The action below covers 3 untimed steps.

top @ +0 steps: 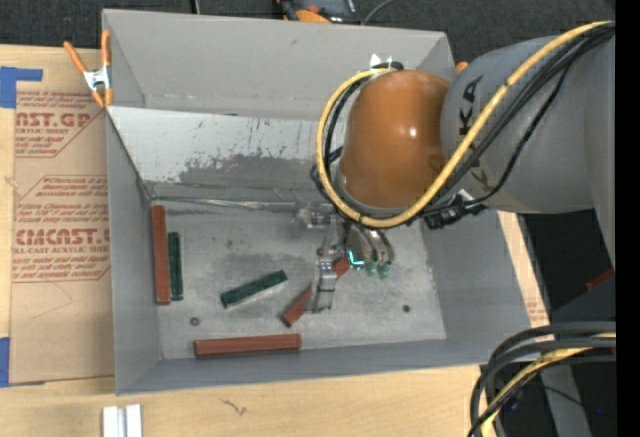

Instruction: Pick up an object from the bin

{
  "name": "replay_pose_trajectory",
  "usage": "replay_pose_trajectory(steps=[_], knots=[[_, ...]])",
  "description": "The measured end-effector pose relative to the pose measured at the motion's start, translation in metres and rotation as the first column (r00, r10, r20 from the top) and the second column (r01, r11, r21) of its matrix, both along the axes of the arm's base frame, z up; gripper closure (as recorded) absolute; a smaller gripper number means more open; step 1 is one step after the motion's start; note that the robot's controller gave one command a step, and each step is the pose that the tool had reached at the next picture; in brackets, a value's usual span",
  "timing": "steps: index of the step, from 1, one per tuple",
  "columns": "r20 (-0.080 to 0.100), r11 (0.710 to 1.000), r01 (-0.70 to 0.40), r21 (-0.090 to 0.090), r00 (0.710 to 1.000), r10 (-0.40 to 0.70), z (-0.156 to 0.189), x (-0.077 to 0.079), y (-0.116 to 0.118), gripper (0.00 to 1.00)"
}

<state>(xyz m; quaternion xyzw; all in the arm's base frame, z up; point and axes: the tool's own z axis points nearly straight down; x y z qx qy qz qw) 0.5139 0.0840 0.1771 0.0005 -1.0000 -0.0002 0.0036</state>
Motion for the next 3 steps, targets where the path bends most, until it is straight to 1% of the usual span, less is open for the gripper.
replay_pose_trajectory(steps=[1,2,3], knots=[[0.003,0.998,-0.065,0.0,0.998,0.065,-0.111,0.022,0.021,0.0],[0.007,0.998,-0.063,0.001,0.998,0.063,-0.107,0.023,0.02,1.0],[0.017,0.997,-0.078,0.0,0.997,0.078,0.047,0.031,0.023,1.0]])
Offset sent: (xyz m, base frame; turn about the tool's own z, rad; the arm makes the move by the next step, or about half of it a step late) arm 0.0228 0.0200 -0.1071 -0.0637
